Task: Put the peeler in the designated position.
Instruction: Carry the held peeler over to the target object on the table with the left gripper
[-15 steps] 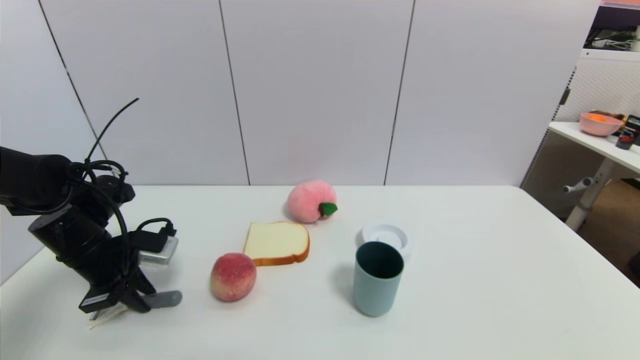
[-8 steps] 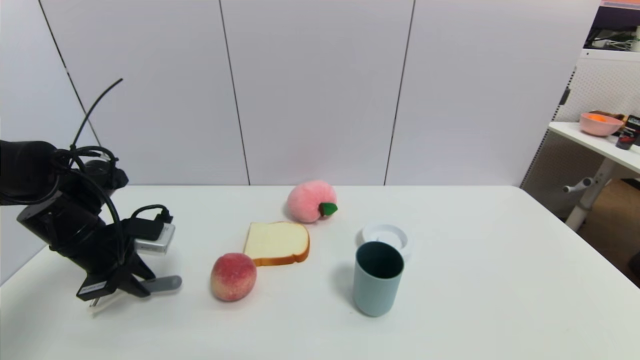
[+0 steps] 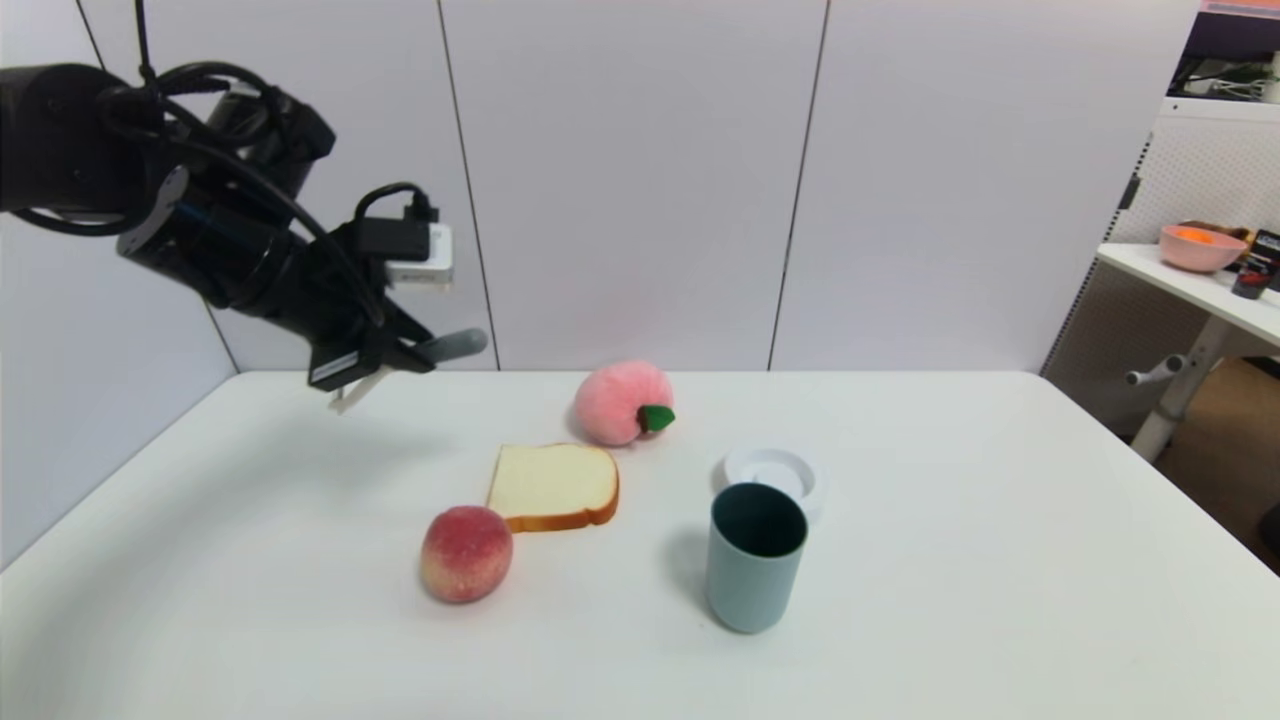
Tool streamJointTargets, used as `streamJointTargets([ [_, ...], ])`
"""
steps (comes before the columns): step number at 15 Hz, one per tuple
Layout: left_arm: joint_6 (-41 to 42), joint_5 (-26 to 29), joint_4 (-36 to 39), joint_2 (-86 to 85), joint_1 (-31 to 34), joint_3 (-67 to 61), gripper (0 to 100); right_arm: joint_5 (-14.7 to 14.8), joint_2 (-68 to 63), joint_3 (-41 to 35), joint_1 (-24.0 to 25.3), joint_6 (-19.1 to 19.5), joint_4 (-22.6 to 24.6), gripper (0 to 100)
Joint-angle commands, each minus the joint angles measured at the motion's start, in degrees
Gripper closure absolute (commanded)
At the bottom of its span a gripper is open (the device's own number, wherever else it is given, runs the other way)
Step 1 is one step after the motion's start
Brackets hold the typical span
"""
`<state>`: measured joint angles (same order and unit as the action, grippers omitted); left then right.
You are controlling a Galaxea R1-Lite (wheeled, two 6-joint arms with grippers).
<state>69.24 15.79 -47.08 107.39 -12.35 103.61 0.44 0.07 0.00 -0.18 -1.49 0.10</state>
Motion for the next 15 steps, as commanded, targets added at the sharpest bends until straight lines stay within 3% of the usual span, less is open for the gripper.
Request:
streamJointTargets([
  [1, -8.51, -0.76, 2.78, 6.96, -12.0, 9.6, 100, 0.0, -0.07, -0.09, 0.01, -0.01, -0.01, 0],
  [5, -12.73, -0.14, 19.75, 11.18, -18.15, 9.6, 100, 0.0, -0.07, -0.09, 0.01, -0.01, -0.01, 0],
  [9, -20.11, 4.42, 37.22, 18.03, -22.19, 9.6, 100, 0.0, -0.07, -0.09, 0.01, -0.01, -0.01, 0],
  [15, -29.96, 10.93, 56.48, 28.93, -24.04, 9.86, 100, 0.0, -0.07, -0.09, 0.01, -0.01, -0.01, 0],
])
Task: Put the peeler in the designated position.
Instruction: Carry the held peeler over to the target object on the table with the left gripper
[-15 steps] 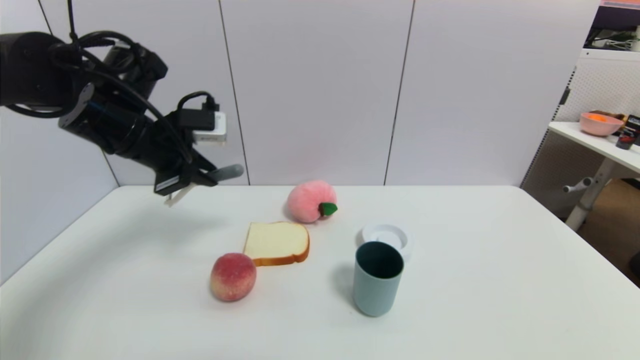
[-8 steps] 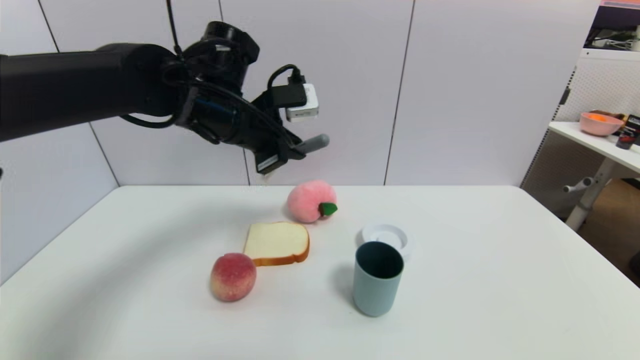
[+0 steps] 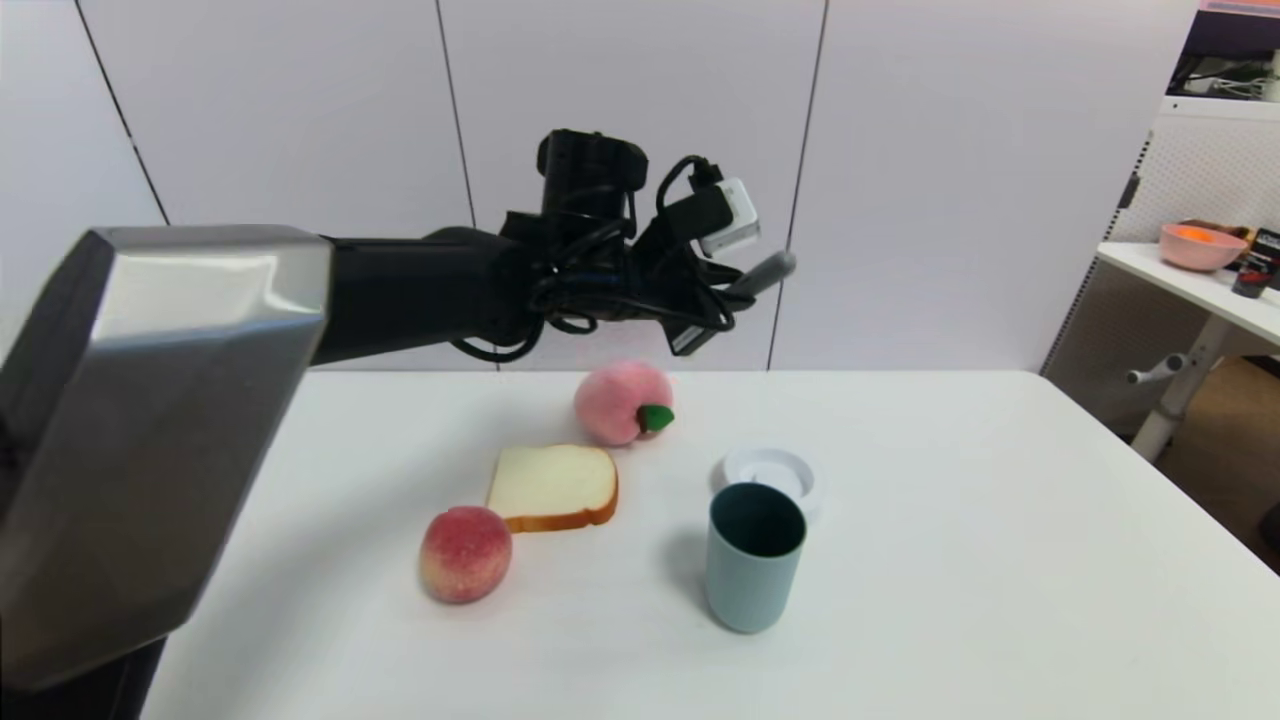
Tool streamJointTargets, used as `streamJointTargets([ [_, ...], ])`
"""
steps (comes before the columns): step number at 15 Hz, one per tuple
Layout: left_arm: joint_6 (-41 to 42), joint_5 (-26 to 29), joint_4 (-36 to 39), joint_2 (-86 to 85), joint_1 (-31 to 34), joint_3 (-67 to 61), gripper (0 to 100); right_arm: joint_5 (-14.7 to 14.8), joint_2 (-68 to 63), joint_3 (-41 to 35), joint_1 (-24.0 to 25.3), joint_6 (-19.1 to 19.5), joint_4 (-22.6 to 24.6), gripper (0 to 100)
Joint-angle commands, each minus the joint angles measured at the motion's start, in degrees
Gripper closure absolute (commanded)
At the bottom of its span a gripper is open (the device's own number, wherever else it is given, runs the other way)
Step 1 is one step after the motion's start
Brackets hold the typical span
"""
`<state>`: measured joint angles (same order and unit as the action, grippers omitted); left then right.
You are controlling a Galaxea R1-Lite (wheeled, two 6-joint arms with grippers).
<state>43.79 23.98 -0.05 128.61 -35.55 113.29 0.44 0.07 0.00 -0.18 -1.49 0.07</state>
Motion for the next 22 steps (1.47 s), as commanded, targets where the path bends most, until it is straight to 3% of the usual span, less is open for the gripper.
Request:
streamJointTargets([
  [1, -6.52, 2.74, 13.67, 10.26, -1.01, 0.18, 100, 0.0, -0.07, -0.09, 0.01, -0.01, 0.01, 0],
  [6, -8.98, 2.92, 20.53, 16.32, -0.93, 0.18, 100, 0.0, -0.07, -0.09, 0.01, -0.01, 0.01, 0],
  [22, -9.34, 2.74, 21.41, 17.9, 0.04, 0.36, 100, 0.0, -0.07, -0.09, 0.01, -0.01, 0.01, 0],
])
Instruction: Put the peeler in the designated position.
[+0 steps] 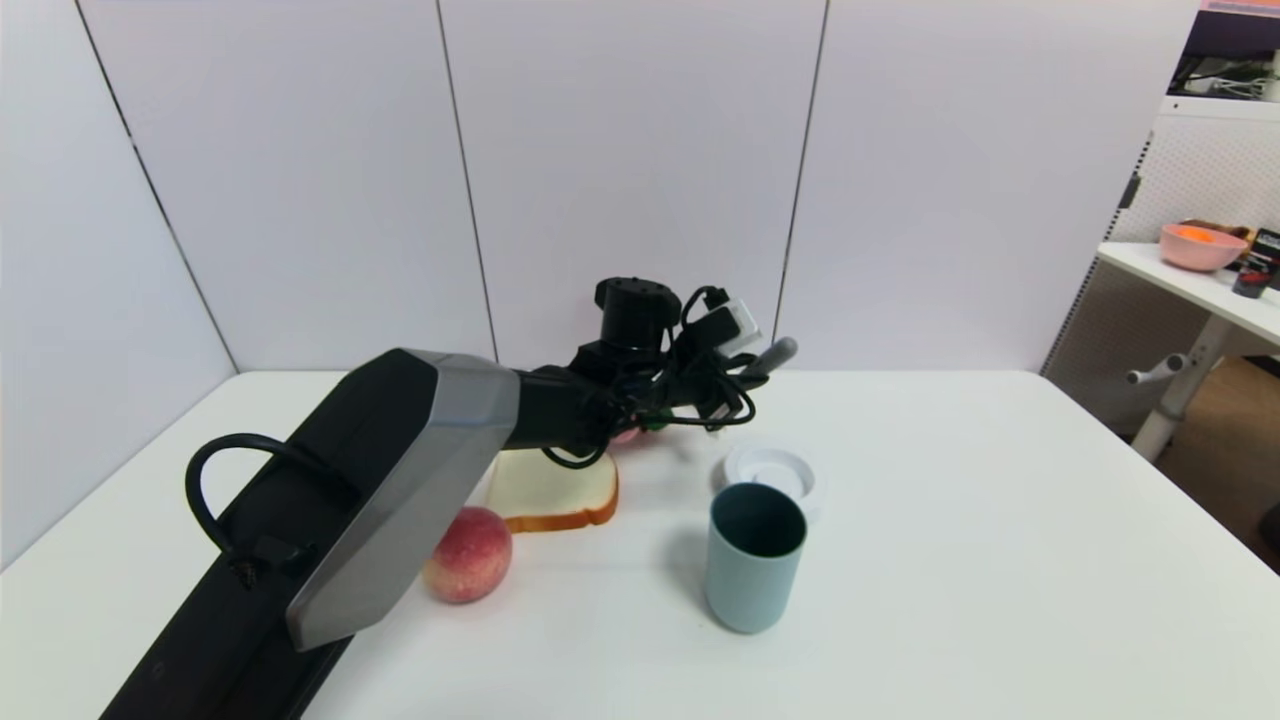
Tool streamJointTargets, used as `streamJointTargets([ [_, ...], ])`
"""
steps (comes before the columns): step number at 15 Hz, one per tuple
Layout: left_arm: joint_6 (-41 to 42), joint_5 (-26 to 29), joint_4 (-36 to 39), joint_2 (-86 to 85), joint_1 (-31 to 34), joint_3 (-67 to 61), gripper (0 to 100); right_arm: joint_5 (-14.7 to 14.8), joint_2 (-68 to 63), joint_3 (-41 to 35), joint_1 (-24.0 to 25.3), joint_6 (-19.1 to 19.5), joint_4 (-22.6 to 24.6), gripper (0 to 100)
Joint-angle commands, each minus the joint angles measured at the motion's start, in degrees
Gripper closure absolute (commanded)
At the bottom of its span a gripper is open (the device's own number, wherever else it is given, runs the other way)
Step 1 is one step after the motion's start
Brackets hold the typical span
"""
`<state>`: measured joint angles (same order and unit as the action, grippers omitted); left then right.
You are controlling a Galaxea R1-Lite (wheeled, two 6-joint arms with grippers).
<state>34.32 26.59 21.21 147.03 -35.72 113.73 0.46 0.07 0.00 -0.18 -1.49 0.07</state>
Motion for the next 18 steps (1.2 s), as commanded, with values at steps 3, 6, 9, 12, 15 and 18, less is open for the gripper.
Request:
streamJointTargets([
  [3, 0.05, 0.13, 0.15, -0.87, 0.3, -0.08, 100, -0.02, -0.07, -0.09, 0.01, -0.01, 0.01, 0],
  [6, -0.04, 0.31, -0.03, -0.78, 0.3, -0.08, 0, -0.02, -0.07, -0.09, 0.01, -0.01, 0.01, 0],
  [9, 0.14, 0.31, -0.03, -0.78, 0.3, -0.08, 0, -0.02, -0.07, -0.09, 0.01, -0.01, 0.01, 0],
  [12, 0.22, 0.22, -0.21, -1.57, 0.3, -0.08, 0, -0.02, -0.07, -0.09, 0.01, -0.01, 0.01, 0],
  [15, -0.21, 0.04, -1.17, -5.0, 0.3, -0.08, 0, -0.02, -0.07, -0.09, 0.01, -0.01, 0.01, 0],
  [18, 0.4, -0.13, -10.84, -12.91, 0.21, -0.87, 0, -0.02, -0.07, -0.09, 0.01, -0.01, 0.01, 0],
])
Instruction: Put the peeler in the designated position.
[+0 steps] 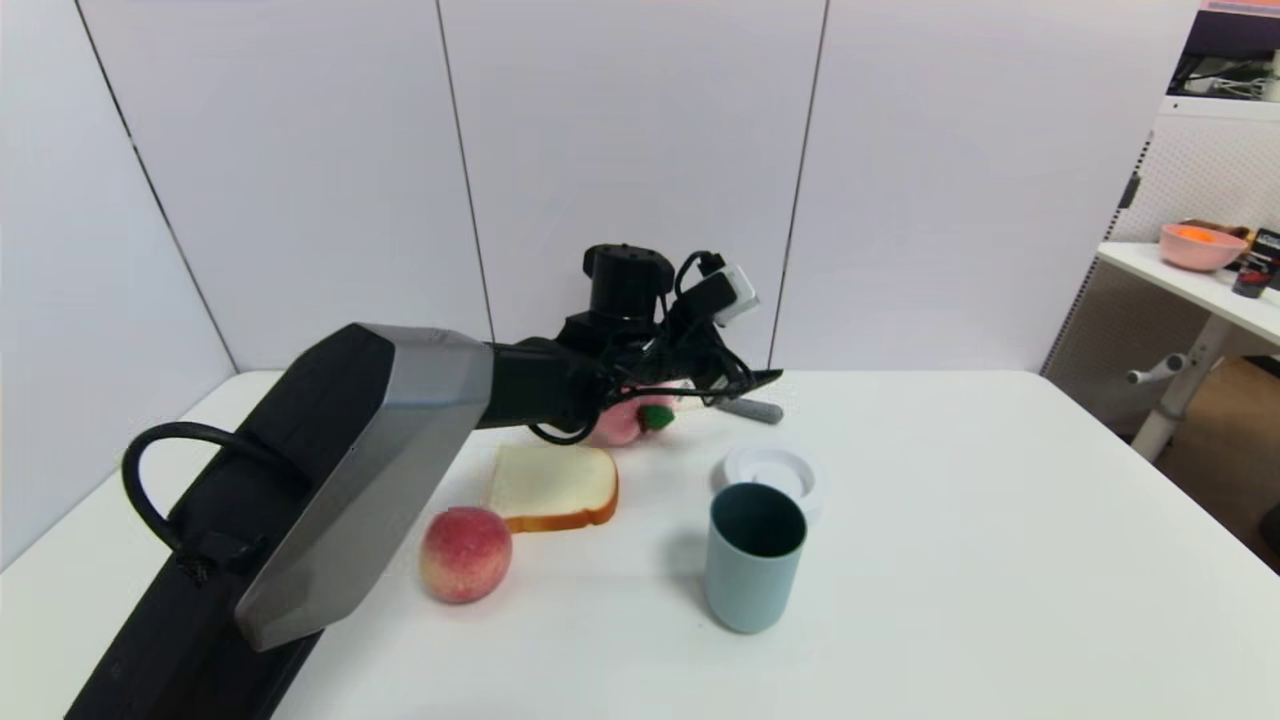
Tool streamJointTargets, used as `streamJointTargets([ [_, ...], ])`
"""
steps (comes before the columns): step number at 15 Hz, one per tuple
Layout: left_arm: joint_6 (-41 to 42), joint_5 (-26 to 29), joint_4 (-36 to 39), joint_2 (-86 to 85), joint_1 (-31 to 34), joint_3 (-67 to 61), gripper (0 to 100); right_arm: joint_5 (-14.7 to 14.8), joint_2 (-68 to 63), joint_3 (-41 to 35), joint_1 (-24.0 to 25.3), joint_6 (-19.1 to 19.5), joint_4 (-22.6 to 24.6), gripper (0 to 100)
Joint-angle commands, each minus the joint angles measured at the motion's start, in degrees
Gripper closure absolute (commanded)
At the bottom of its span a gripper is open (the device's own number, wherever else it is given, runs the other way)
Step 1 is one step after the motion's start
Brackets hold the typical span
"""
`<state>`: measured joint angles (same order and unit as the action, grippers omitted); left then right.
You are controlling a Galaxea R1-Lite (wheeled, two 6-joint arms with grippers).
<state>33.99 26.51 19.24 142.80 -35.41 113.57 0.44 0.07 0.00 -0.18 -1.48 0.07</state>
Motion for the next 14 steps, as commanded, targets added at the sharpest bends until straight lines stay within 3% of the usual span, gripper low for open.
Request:
streamJointTargets([
  [1, 0.91, -0.41, -13.96, -12.11, -0.09, -1.07, 0, 0.0, -0.07, -0.09, 0.01, -0.02, 0.01, 0],
  [5, 1.78, -7.79, -34.35, -34.43, 0.17, -8.71, 0, 0.0, -0.07, -0.09, 0.01, -0.02, 0.01, 0],
  [8, 1.08, -17.46, -46.83, -57.9, 5.97, -24.36, 0, 0.0, -0.07, -0.09, 0.01, -0.02, 0.01, 0],
  [11, -5.07, -17.99, -47.98, -77.94, 14.14, -42.55, 0, 0.0, -0.07, -0.09, 0.01, -0.02, 0.01, 0],
  [14, -12.63, -17.73, -41.39, -93.85, 16.34, -59.34, 0, 0.0, -0.07, -0.09, 0.01, -0.02, 0.01, 0],
])
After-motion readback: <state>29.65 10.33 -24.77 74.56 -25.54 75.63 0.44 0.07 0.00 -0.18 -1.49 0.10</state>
